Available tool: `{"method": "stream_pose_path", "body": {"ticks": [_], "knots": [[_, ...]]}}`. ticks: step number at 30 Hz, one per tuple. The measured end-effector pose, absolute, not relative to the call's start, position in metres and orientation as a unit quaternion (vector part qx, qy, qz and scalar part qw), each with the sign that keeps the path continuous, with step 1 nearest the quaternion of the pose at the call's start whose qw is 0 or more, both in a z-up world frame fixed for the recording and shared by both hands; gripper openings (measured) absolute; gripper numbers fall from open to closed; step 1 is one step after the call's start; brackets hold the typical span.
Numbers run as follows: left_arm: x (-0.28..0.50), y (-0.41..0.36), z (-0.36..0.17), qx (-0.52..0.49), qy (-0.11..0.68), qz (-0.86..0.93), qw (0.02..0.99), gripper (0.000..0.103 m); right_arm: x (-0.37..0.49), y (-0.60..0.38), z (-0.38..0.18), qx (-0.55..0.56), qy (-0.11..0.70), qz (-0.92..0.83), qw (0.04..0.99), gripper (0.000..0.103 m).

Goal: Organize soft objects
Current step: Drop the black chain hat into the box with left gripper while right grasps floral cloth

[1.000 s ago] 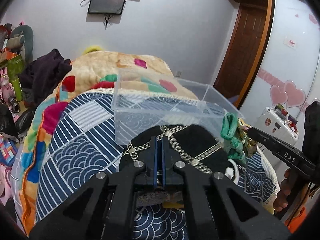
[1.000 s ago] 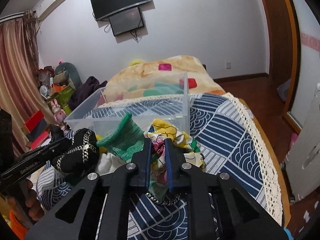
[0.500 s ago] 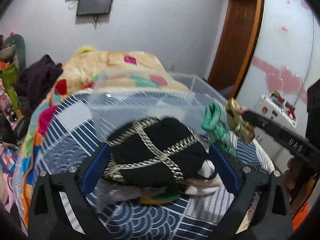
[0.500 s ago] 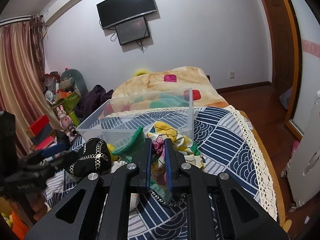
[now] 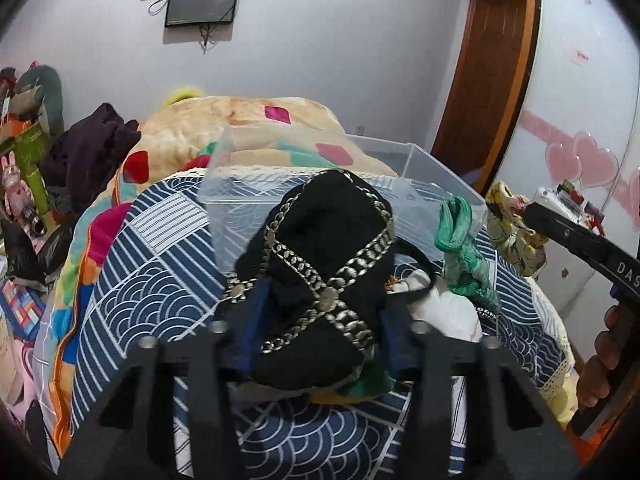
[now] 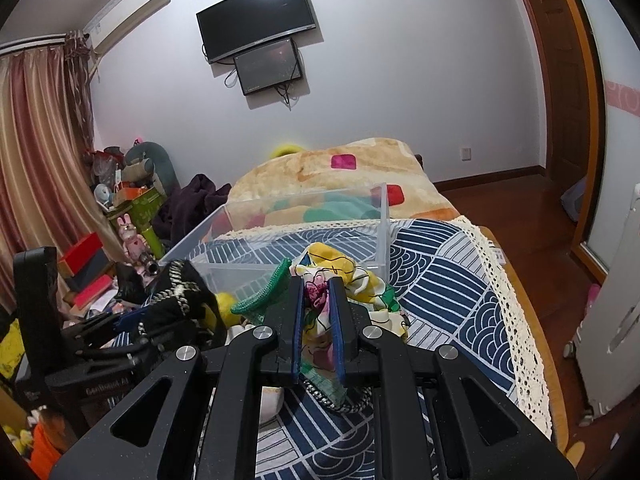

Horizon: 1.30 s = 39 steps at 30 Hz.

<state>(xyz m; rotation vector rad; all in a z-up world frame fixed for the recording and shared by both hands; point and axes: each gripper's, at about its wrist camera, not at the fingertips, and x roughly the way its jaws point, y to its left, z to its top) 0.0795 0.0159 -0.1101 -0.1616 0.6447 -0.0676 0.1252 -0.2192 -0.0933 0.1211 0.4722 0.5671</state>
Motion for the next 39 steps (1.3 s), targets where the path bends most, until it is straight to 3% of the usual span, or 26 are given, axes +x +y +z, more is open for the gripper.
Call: {"method": "stream_pose_path", "body": {"ticks": [2, 6, 22, 29, 39], "knots": [[0.075, 0.022, -0.104, -0.088, 0.309, -0.034, 0.946, 0.032, 0.124, -0.218, -0.091, 0.057, 0.228, 0.276, 0.932, 0.011], [0.063, 0.031, -0.086, -0.092, 0.282, -0.033, 0.954, 0.027, 0.122, -0.217, -0.083, 0.054, 0.222, 0.278, 0.933, 0.011], [0.096, 0.037, -0.028, -0.077, 0.227, -0.033, 0.970, 0.027, 0.143, -0.179, -0.033, 0.018, 0.174, 0.293, 0.940, 0.011], [0.145, 0.037, -0.040, -0.068, 0.271, -0.035, 0.959, 0.027, 0.170, -0.155, -0.042, 0.001, 0.202, 0.295, 0.934, 0.011], [0.200, 0.026, -0.078, -0.040, 0.364, -0.035, 0.930, 0.027, 0.212, -0.136, -0.078, -0.027, 0.305, 0.287, 0.908, 0.011]]}}
